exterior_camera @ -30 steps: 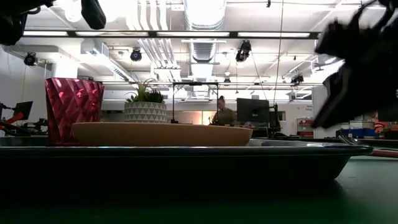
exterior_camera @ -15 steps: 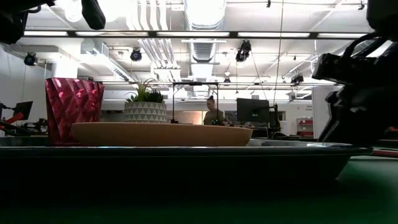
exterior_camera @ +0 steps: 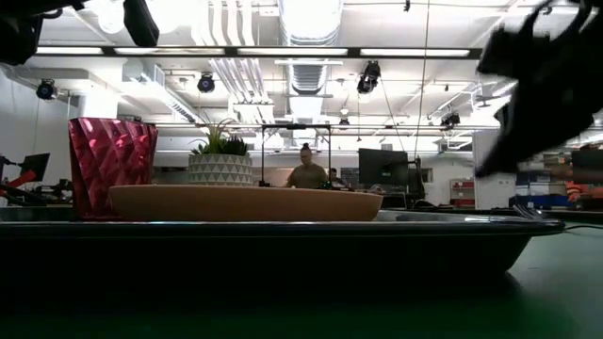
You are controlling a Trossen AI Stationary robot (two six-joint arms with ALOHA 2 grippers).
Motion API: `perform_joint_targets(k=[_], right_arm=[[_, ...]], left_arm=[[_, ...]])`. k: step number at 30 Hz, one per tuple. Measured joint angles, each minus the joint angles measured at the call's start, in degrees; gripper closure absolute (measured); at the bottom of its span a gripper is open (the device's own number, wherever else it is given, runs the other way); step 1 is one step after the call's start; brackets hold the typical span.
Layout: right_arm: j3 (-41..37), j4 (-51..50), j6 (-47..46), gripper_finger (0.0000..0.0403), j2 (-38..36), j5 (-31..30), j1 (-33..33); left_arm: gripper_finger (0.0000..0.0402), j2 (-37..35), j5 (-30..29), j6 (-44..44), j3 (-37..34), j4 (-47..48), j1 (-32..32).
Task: Pick and place plate/cup/fork/spoon on tray
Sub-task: Put the red fork on the black table tray to the left of the orange plate
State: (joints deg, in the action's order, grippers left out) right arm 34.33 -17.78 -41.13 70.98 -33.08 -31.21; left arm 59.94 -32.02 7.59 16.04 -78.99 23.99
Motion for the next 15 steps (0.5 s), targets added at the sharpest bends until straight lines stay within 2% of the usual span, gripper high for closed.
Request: perform_joint_targets(k=[3, 7, 11, 15], right_arm=[[-1.1, 5.5, 4.6, 0.0375, -6.9, -0.2, 0.0], [-4.4, 21.6, 16.2, 0.0375, -13.5, 0.5, 0.0], [-9.0, 43.3, 29.3, 0.0375, -15.7, 4.7, 0.3], [-12.0, 60.1, 38.5, 0.0375, -15.0, 9.9, 1.1]], left_arm=[[0.0402, 0.9, 0.0, -1.7, 1.3, 0.4, 0.0], [0.0402, 4.6, 0.0, -4.3, 5.0, 0.6, 0.0], [0.0402, 9.9, 0.1, -6.9, 10.1, 1.3, 0.0], [0.0402, 14.9, 0.1, -6.7, 15.9, 8.8, 0.1]])
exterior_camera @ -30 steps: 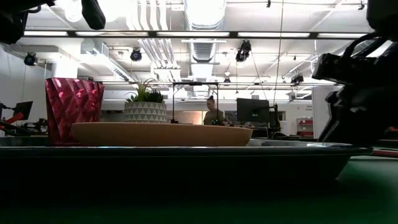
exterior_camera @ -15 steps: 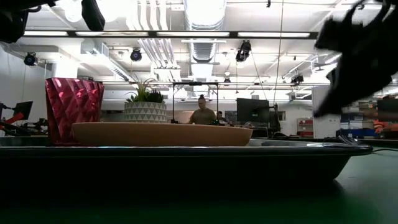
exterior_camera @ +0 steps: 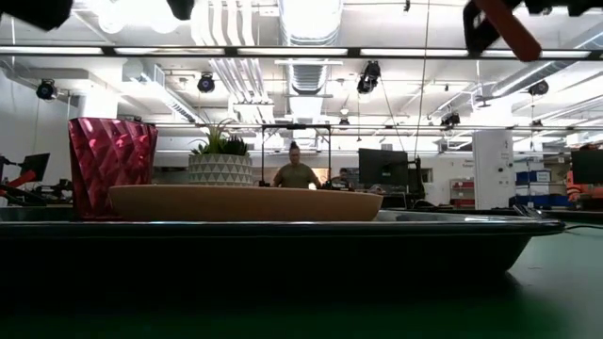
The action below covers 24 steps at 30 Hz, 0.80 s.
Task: Pick and place plate/cup/fork/spoon on tray
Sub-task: Put the red fork on the black table tray to the left of the orange plate
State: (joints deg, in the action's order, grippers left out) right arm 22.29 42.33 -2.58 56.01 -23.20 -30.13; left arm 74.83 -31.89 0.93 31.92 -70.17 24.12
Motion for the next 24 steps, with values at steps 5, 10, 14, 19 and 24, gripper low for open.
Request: perform_joint_targets(k=[5, 10, 14, 19, 24], right_arm=[[-0.5, 11.2, 7.9, 0.0375, 1.6, 5.5, 1.6], [-0.5, 18.8, 12.3, 0.0375, 4.3, 10.2, 3.1], [-0.5, 23.3, 14.4, 0.0375, 6.6, 10.2, 3.1], [-0.6, 29.4, 16.0, 0.0375, 8.5, 10.1, 3.1], [-0.6, 31.0, 16.3, 0.0375, 9.5, 9.7, 4.6]], left_arm=[[0.0402, 8.0, -1.5, 0.0, 9.8, 10.2, 0.0], [0.0402, 15.0, -4.0, -0.4, 19.4, 19.1, 0.0], [0.0402, 19.8, -6.4, -0.6, 24.6, 20.7, -0.1], [0.0394, 23.0, -6.4, -3.0, 27.5, 20.7, -0.2], [0.0335, 25.6, -4.5, -3.4, 29.1, 20.7, -0.2]])
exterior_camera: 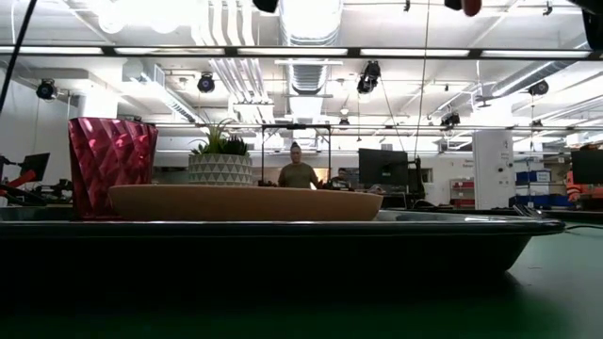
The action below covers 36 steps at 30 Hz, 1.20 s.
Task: Pick and place plate/cup/fork/spoon on tray
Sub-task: Put the red fork on the black table tray to the left of the orange plate
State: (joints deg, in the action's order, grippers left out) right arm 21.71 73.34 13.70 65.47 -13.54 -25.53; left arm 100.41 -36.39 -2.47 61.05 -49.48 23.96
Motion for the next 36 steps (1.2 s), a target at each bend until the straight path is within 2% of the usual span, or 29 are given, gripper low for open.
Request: perform_joint_targets(k=[7, 12, 16, 27, 32, 36], right_arm=[[0.6, 0.3, -2.1, 0.0375, 1.2, 0.3, 2.4], [2.3, 0.3, -2.0, 0.0375, 3.8, 0.6, 2.4], [3.4, 0.3, -1.1, 0.0375, 5.3, 0.6, 2.5], [6.6, 1.2, 0.3, 0.0375, 8.8, 1.9, 2.6], [7.2, 1.3, 0.3, 0.0375, 9.3, 1.8, 2.6], [7.2, 1.3, 0.1, 0.0376, 9.3, 1.9, 2.6]], left_arm=[[0.0226, 3.0, 0.1, -0.4, 3.0, -0.9, -1.2], [0.0207, 5.4, 0.5, -1.9, 5.4, -0.9, -2.7], [0.0214, 6.7, 5.2, -2.2, 6.5, -2.5, -3.3], [0.0258, 7.2, 7.0, -2.4, 7.2, -3.6, -4.0], [0.0298, 7.2, 7.0, -2.5, 7.0, -3.5, -4.0], [0.0347, 7.2, 6.8, -2.6, 6.8, -3.6, -4.1]])
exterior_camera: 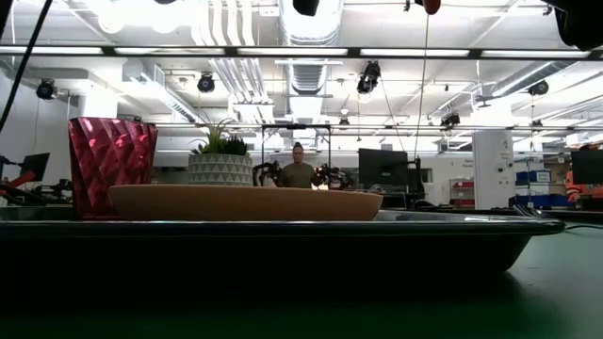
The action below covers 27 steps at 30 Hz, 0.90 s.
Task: Pick and place plate/cup/fork/spoon on tray
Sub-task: Put the red fork on the black table tray to the left of the orange plate
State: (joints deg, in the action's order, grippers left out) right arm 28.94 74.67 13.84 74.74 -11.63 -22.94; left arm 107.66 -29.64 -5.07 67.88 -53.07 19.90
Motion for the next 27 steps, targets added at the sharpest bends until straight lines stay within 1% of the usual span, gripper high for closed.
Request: perform_joint_targets(k=[2, 3, 9, 12, 24, 27], right_arm=[[0.0, 0.4, -0.7, 0.0376, 0.1, -0.1, 0.0], [0.0, 0.5, -0.8, 0.0376, 0.2, -0.1, 0.0], [0.0, 0.6, -1.8, 0.0365, 0.4, -0.4, 0.0], [-0.1, 0.4, -2.9, 0.0352, 0.2, -0.4, 0.0], [-0.1, 0.6, -4.2, 0.0251, 0.0, -0.3, 0.0], [-0.1, 0.1, -3.7, 0.0234, -0.8, -1.6, 0.0]], left_arm=[[0.0368, 0.0, 0.0, -0.3, -0.2, -0.1, 0.0], [0.037, 0.0, 0.0, -0.3, -0.3, -0.2, 0.0], [0.037, 0.0, -0.1, 0.1, -0.3, -0.1, 0.0], [0.037, 0.0, 0.0, 0.2, -0.3, -0.1, 0.0], [0.037, 0.0, -0.4, 0.1, -0.8, 0.3, 0.6], [0.037, -0.4, -2.0, -0.1, -0.8, 3.1, 1.2]])
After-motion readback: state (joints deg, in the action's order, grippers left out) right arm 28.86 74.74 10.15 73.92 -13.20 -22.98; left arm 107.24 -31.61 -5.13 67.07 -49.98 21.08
